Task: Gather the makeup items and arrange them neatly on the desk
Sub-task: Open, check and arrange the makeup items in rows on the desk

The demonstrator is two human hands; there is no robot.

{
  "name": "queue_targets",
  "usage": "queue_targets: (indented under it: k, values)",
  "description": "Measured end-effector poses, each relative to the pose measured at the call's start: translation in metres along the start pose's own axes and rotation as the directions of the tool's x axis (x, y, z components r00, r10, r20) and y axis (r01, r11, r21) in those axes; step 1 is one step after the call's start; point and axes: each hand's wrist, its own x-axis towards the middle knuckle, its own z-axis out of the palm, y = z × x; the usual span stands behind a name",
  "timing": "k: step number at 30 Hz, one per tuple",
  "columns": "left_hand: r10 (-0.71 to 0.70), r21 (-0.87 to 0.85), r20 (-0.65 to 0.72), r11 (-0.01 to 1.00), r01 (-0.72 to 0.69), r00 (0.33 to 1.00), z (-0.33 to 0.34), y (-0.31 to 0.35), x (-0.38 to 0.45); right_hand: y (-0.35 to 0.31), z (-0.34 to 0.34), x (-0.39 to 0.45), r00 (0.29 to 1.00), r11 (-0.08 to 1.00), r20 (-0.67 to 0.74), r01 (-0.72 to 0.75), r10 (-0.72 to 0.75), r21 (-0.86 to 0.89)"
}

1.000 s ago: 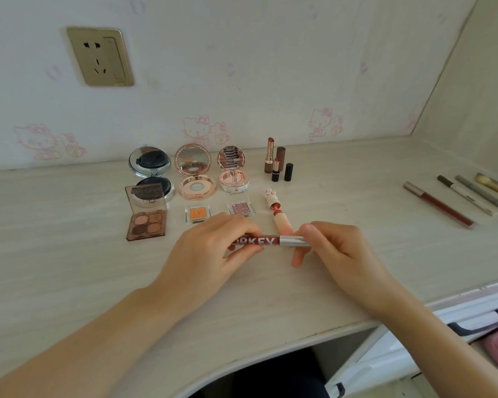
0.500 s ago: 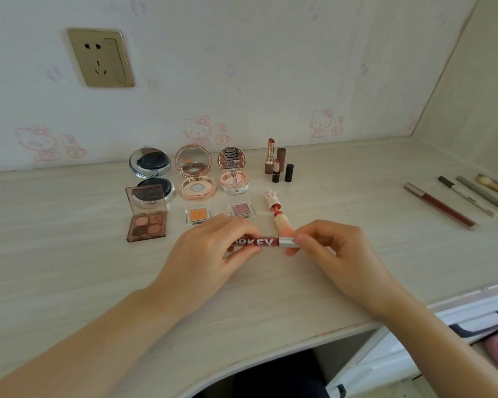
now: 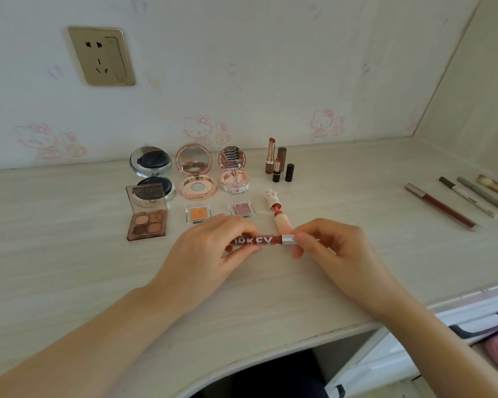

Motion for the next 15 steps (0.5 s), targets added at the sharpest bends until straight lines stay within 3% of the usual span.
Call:
queue_targets:
  k: [7, 15]
  values:
    - [-0.026, -0.006, -0.01, 1.0, 0.026, 1.0, -0.001, 0.0005, 0.0008, -0.0015, -0.0026, -0.0001, 0.999, 0.99, -0.045, 0.002, 0.004, 0.142]
    - [-0.027, -0.014, -0.014, 1.0, 0.027, 1.0, -0.0023, 0.0013, 0.0008, -0.0041, -0.0008, 0.0, 0.998, 0.996, -0.055, -0.031, 0.036, 0.083]
